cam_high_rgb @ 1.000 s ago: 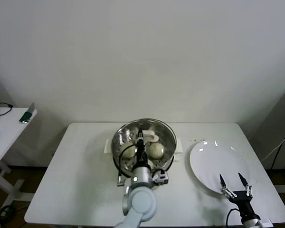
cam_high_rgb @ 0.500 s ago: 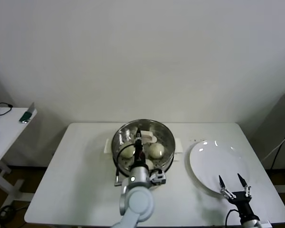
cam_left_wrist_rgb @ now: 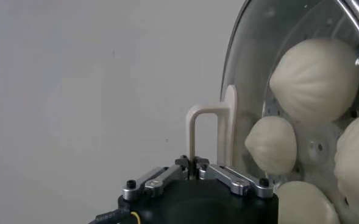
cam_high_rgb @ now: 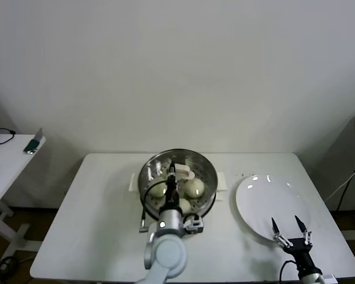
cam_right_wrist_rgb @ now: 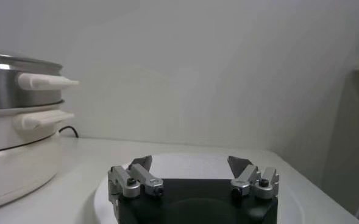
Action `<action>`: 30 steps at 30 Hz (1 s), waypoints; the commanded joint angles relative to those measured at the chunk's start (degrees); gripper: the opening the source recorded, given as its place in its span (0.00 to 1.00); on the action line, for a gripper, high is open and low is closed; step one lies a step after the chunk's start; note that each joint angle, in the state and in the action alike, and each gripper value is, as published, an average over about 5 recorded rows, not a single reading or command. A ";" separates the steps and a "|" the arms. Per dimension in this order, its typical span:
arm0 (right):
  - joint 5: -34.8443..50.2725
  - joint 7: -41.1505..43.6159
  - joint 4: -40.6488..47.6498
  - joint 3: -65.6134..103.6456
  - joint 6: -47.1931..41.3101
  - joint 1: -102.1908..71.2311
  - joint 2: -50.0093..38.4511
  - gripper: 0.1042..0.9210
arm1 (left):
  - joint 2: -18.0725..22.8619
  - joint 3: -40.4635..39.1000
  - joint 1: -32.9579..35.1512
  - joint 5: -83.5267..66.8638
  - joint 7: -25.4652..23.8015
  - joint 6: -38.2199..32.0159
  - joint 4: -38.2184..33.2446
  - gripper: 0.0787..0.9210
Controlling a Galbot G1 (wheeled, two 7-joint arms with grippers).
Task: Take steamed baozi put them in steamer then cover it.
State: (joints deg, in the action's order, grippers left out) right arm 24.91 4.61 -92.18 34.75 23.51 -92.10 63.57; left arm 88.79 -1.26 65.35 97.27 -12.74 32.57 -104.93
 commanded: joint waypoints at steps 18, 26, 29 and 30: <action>4.04 -3.49 -0.72 -1.26 -3.13 -0.69 -0.76 0.88 | -5.40 -2.44 1.33 -18.58 -0.59 2.36 -11.27 0.71; 3.21 -3.45 -1.05 -1.11 -2.13 0.10 0.54 0.88 | -9.84 0.47 4.98 -34.31 6.05 -1.84 -19.33 0.88; 2.57 -3.49 -1.43 -0.94 -1.66 0.01 0.77 0.88 | -11.95 4.15 7.35 -44.06 7.67 -4.80 -21.68 0.88; 2.30 -3.51 -1.55 -0.91 -1.50 -0.09 0.81 0.88 | -12.71 5.74 8.33 -47.83 8.36 -6.06 -22.12 0.88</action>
State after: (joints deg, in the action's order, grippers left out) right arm 28.14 1.38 -93.20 33.67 21.58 -92.19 63.81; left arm 77.48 9.17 74.63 48.80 -4.71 24.86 -122.87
